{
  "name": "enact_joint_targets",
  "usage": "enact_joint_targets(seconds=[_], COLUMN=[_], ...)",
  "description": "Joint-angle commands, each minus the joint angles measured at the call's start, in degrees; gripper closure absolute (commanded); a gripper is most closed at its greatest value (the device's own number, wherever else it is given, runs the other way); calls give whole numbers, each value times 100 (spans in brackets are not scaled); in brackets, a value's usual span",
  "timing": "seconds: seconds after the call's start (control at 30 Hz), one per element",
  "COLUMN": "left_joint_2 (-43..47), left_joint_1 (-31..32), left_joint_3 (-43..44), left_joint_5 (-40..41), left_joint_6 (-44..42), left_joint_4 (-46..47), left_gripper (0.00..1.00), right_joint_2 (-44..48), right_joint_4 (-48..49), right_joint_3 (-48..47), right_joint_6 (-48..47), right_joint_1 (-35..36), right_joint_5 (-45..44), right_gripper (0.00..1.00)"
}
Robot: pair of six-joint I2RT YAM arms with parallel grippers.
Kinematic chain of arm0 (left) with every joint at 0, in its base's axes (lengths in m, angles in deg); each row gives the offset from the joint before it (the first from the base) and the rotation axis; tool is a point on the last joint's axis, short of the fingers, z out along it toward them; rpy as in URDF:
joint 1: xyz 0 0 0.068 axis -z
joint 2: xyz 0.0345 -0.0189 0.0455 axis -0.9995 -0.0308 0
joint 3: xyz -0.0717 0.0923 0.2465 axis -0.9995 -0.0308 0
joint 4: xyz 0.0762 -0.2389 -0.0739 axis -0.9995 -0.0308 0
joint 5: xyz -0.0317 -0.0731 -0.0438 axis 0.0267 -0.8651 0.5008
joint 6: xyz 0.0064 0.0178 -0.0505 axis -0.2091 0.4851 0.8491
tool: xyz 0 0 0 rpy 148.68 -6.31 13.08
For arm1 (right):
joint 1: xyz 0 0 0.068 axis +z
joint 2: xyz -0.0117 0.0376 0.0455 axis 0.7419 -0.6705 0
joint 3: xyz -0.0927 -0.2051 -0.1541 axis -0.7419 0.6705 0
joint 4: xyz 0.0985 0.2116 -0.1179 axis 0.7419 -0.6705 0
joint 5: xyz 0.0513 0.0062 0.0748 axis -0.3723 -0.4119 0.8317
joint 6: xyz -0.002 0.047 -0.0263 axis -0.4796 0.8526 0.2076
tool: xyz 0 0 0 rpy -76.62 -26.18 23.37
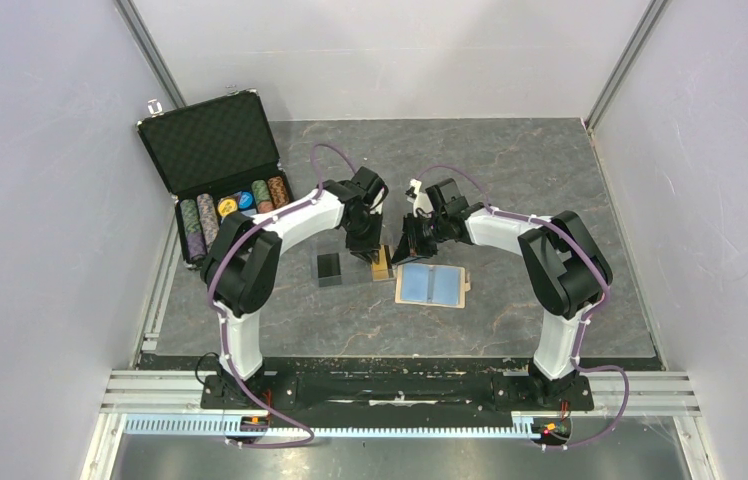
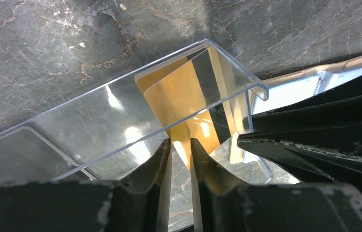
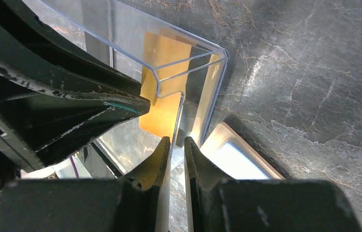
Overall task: Put the credit cards into the card holder
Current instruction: Pick up the credit card from the storage box.
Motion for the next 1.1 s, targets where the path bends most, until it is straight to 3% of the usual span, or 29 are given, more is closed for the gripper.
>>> enact_joint_targets(seconds=[0.0, 0.4, 0.7, 0.93, 1.0, 1.07], left_joint_2=[367, 525, 102, 214, 260, 336], left_joint_1=[114, 114, 115, 114, 114, 105], left_joint_3=[-93, -83, -78, -214, -252, -263], left_joint_5=[-587, -497, -427, -152, -93, -98], left_joint_6=[402, 330, 391, 426, 427, 444], left_joint_4=[1044, 1057, 717, 649, 640, 640], left_gripper=[75, 76, 76, 85, 95, 98], right_joint_2=[-58, -80, -62, -66, -63, -50], right_joint_4=[-17, -14, -14, -17, -15, -17], right_joint_3=[-17, -24, -15, -17, -24, -31], right_joint_6=[-115, -119, -124, -130, -132, -135], right_joint_1=[93, 93, 93, 93, 89, 93], right_joint_5=[58, 66, 57, 48, 48, 53], right_gripper=[95, 95, 95, 95, 94, 94])
